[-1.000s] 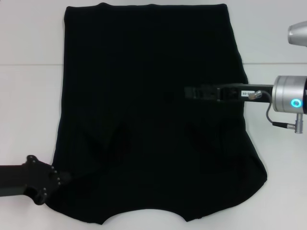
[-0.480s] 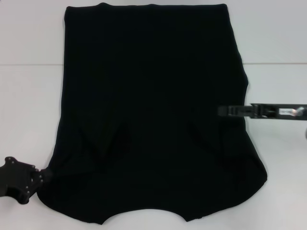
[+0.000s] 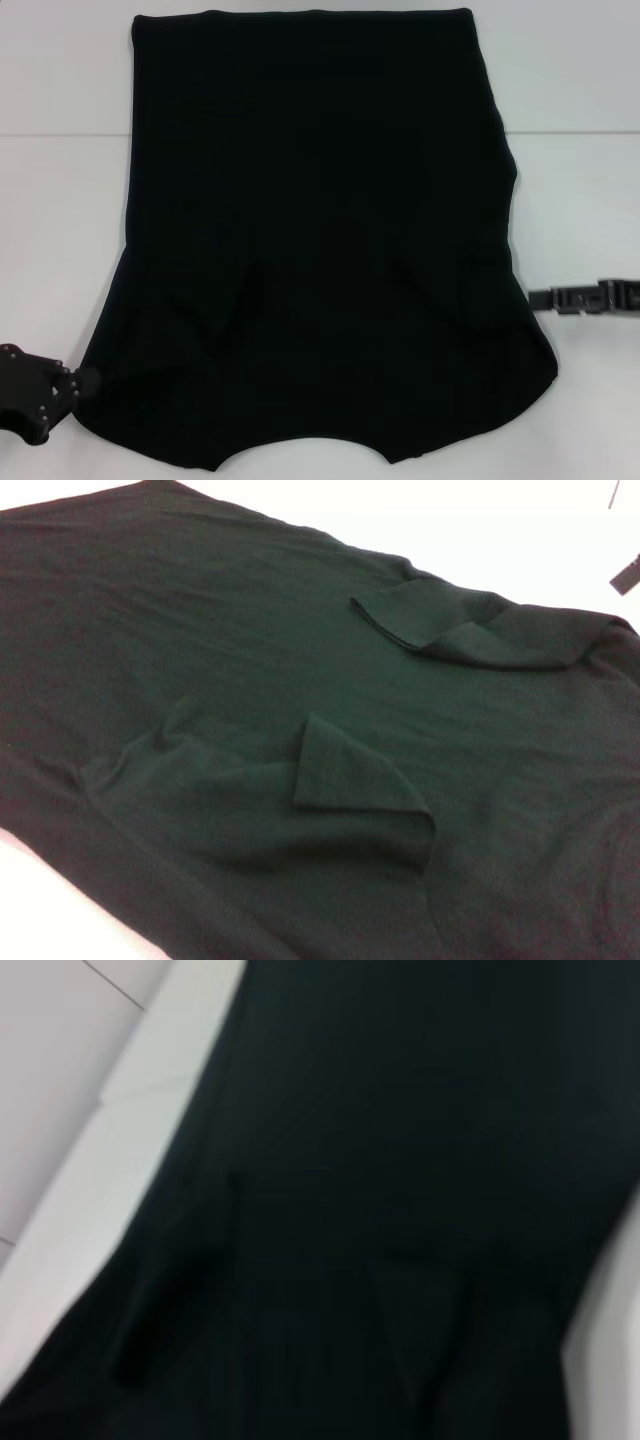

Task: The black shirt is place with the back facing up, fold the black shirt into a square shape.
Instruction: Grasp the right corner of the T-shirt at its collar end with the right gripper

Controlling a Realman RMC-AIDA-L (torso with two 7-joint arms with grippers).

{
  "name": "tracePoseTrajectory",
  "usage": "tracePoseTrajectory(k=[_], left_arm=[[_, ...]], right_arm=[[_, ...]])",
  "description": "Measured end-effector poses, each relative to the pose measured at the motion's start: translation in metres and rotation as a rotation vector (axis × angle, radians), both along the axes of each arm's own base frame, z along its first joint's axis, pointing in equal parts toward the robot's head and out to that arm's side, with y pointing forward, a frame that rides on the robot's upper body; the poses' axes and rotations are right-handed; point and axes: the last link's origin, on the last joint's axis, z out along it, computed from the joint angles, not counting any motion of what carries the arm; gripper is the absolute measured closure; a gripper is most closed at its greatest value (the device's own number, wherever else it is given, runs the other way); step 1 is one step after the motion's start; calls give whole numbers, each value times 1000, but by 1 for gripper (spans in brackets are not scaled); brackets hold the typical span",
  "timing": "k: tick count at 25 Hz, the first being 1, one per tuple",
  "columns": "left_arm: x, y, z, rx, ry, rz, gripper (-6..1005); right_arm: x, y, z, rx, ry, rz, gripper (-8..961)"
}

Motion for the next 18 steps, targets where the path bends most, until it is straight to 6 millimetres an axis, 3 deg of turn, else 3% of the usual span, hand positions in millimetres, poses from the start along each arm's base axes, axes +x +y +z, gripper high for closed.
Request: tracePoseTrajectory(k=[6,18], left_arm=[[-2,-1,-1,1,2,10,998],[-1,-1,-1,2,-1,5,997]], right_arm=[[12,-7,0,-39,-58,-39,178],[10,-12,-20,-117,-97,-33,178]])
